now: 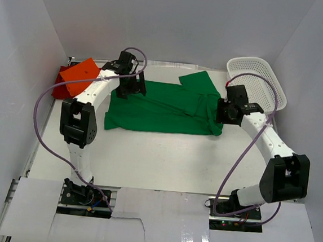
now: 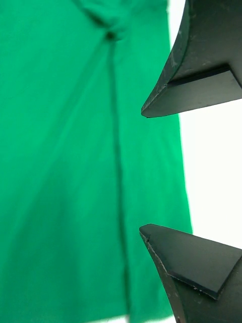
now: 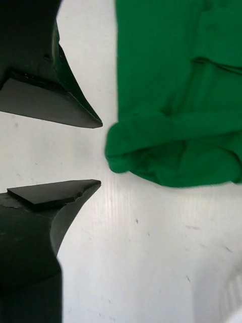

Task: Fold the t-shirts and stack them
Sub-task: Fold the flattened tshirt in 1/3 of the way

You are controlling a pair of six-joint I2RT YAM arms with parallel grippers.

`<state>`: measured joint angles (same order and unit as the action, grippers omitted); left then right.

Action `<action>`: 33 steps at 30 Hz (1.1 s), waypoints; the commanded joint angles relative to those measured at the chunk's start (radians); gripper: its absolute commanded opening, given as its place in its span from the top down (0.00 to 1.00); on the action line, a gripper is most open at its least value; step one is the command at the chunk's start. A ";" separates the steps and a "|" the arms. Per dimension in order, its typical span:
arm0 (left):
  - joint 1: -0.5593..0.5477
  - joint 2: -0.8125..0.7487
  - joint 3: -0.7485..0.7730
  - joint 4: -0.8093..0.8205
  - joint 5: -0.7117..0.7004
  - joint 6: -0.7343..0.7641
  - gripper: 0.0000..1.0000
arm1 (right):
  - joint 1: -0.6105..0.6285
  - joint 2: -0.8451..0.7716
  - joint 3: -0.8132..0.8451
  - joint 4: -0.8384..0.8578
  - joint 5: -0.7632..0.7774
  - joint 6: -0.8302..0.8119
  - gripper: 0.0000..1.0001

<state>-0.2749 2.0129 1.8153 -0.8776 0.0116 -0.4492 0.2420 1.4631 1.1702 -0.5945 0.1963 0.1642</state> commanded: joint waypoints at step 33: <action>0.022 0.155 -0.178 0.042 -0.058 -0.009 0.02 | 0.088 0.215 -0.093 0.153 0.238 -0.003 0.92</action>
<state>-0.2714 2.1414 1.6646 -0.8314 0.0334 -0.4911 0.3260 1.6951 1.0428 -0.4641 0.3859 0.1684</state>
